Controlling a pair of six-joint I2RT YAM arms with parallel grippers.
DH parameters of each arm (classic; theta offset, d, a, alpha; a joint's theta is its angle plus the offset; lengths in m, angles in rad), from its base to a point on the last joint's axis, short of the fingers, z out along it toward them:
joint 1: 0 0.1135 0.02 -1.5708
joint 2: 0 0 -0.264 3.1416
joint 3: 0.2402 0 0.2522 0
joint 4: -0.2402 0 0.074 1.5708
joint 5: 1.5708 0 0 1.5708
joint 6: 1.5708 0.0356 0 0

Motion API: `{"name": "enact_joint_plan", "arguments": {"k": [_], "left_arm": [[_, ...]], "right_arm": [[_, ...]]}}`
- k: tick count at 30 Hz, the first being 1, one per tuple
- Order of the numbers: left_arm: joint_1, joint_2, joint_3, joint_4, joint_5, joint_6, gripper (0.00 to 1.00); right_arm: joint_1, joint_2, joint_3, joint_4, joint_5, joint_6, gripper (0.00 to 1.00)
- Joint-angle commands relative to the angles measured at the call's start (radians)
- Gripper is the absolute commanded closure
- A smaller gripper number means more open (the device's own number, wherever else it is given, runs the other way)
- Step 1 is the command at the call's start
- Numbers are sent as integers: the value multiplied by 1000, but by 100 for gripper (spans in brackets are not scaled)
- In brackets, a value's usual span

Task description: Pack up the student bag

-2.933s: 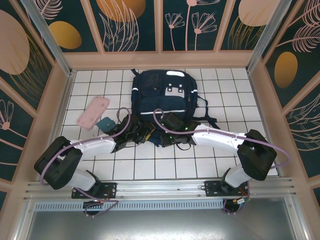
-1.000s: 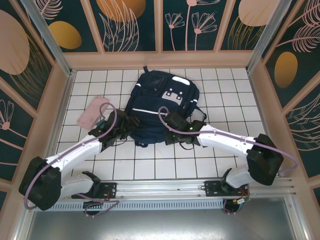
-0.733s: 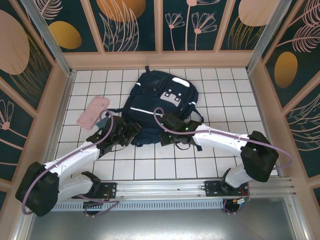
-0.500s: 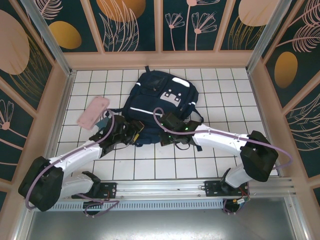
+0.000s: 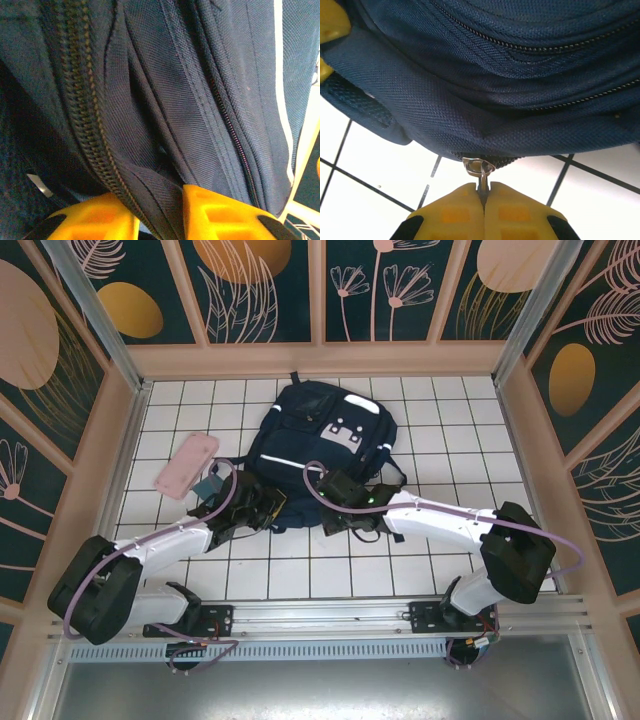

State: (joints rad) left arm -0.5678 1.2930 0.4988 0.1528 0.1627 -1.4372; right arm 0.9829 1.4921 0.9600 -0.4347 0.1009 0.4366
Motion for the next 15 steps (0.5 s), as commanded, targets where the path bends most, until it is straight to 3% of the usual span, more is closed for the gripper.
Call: {"name": "enact_joint_plan", "arguments": {"k": [1,10,15], "left_arm": [[8,15,-13,-29,-102,17,86],[9,-12,-20,-103,-146,49,100],[9,-33,-36,-111,-151,49,100]], "right_arm": [[-7,-21,-6,-72,103,-23,100],[-144,-57,-39,-136,165,-14,100],[-262,-75,-67,-116,191,-34,100]]}}
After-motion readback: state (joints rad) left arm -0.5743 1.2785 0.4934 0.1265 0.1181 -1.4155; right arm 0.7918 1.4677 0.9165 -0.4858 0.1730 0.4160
